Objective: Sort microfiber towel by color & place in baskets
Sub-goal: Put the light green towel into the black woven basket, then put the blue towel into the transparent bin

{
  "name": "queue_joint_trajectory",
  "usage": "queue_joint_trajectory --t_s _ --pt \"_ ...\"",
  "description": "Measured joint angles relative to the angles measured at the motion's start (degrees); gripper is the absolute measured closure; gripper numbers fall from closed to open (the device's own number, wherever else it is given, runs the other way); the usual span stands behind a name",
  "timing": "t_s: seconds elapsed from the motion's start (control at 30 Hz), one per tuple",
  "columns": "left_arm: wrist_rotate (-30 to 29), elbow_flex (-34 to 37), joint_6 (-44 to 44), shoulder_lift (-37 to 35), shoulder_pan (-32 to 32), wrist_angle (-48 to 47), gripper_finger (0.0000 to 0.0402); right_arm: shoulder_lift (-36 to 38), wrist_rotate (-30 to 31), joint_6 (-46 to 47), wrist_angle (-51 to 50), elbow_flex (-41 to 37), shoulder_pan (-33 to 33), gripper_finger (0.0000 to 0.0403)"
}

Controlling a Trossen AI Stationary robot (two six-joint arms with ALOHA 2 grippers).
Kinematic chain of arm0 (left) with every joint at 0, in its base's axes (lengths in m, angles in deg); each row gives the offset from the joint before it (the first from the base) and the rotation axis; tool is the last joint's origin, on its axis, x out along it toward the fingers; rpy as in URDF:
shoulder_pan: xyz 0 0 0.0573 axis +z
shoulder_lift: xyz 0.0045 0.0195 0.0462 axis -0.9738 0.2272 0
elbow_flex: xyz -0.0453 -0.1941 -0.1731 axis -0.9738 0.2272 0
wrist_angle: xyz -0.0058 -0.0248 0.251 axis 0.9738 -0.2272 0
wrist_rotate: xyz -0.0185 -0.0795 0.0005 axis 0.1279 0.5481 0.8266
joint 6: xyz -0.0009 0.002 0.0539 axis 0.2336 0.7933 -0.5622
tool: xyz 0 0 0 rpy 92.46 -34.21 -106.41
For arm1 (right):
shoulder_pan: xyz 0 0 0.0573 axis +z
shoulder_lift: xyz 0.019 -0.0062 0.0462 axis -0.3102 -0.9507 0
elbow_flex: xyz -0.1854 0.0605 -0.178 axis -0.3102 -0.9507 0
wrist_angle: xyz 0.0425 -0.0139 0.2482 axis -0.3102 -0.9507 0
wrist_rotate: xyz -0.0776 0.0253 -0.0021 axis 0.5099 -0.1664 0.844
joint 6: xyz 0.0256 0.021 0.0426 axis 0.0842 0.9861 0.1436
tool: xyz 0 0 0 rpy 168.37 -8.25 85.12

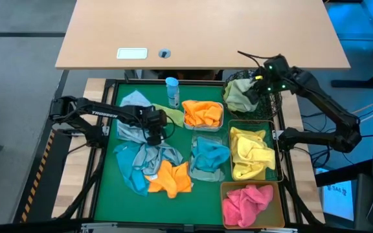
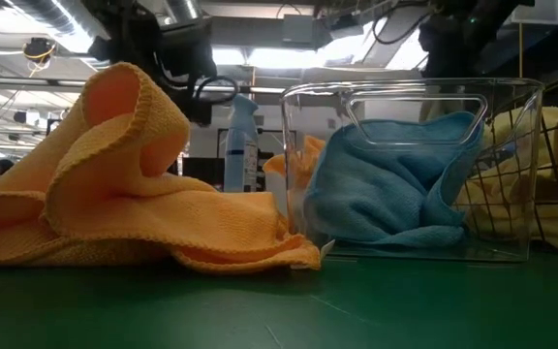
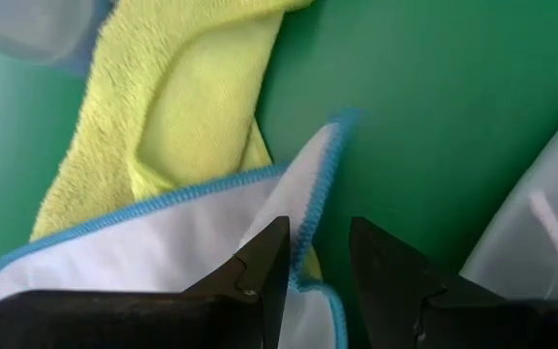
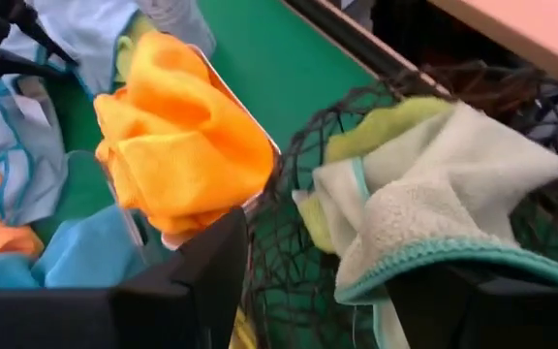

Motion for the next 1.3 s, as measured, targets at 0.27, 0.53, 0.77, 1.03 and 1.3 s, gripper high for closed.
queue_joint_trajectory --t_s 0.27,0.53,0.77,1.03,1.3 --pt "0.1 2.2 0.0 0.0 0.0 2.3 0.0297 0.0 3.3 13.5 -11.3 1.7 -0.1 0.0182" --pt "0.2 2.2 0.0 0.0 0.0 5.0 0.0297 -0.1 -3.9 20.0 -13.1 1.7 0.0 0.0182" --pt "0.5 2.2 0.0 0.0 0.0 5.4 0.0297 -3.0 17.2 28.9 -24.1 1.7 -0.1 0.0182" --pt "0.5 2.2 0.0 0.0 0.0 5.4 0.0297 -10.5 24.1 26.5 -23.5 1.7 -0.1 0.0182" --pt "2.0 2.2 0.0 0.0 -0.1 5.4 0.0299 -11.5 12.5 20.8 -13.7 1.7 0.4 0.0182"
